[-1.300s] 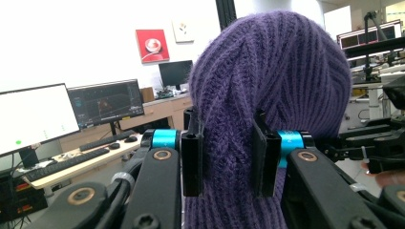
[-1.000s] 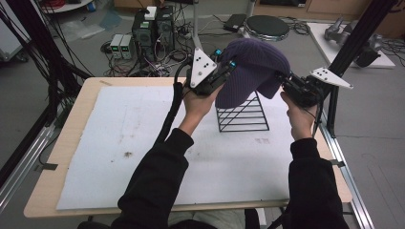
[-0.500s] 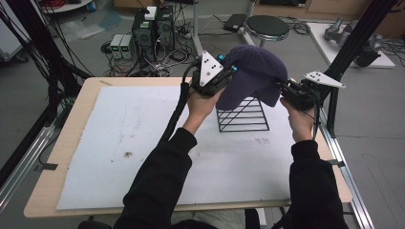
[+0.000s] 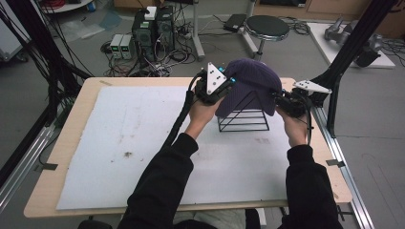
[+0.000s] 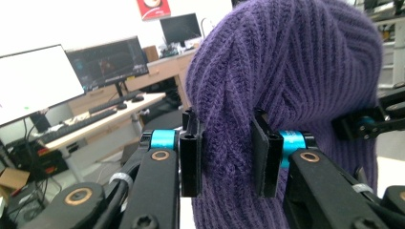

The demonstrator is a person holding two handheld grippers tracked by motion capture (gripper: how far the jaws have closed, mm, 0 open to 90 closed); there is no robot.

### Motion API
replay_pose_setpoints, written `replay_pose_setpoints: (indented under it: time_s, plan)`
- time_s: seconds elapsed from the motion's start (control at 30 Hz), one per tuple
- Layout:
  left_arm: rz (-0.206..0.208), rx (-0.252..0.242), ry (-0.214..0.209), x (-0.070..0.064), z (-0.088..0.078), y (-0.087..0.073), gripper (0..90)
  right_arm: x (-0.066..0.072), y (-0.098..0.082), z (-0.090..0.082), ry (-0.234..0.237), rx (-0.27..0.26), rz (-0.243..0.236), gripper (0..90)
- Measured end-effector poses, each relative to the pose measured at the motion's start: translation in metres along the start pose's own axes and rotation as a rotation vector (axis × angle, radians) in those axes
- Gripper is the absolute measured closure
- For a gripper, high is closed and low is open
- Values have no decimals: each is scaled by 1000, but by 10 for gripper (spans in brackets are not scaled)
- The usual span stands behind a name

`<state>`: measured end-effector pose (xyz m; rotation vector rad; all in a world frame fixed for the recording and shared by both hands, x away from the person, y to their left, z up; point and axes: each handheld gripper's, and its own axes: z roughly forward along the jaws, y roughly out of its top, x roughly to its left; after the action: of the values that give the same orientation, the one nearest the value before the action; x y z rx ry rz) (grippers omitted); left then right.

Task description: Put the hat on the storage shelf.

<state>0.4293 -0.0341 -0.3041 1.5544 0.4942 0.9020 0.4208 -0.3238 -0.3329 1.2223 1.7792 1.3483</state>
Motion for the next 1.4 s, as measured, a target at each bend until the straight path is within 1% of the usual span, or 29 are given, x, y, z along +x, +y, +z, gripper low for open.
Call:
replay_pose_setpoints:
  time_s: [0.1,0.17,0.27,0.5,0.57,0.67,0.73,0.8,0.87,1.0,1.13,1.23,1.4]
  plan:
    - [4,18,-1,0,2,-4,696,-1,-5,5,-4,17,2,784]
    - [2,26,-3,-2,3,-8,696,-1,-7,8,-9,32,11,784]
    - [-9,29,-3,-4,3,-13,696,-1,-11,12,-26,50,0,782]
    - [-11,74,-20,-9,8,-27,691,-3,-20,19,-69,94,1,772]
    - [-3,87,-27,-11,9,-30,690,-4,-24,21,-84,105,11,764]
    - [-9,91,-31,-15,12,-34,689,-7,-30,24,-92,117,34,763]
    - [-4,96,-35,-15,12,-35,689,-9,-33,26,-90,130,42,762]
    - [-3,98,-36,-16,13,-36,687,-9,-34,26,-94,136,39,762]
    - [-10,99,-34,-16,13,-37,683,-9,-34,26,-100,142,37,762]
    - [-13,102,-39,-17,13,-37,679,-9,-35,27,-107,152,44,758]
    - [-6,114,-49,-18,14,-38,675,-10,-37,29,-109,168,65,755]
    - [-9,111,-48,-19,14,-39,669,-11,-38,29,-111,173,84,748]
    - [-20,110,-50,-18,14,-39,649,-11,-38,29,-123,172,81,721]
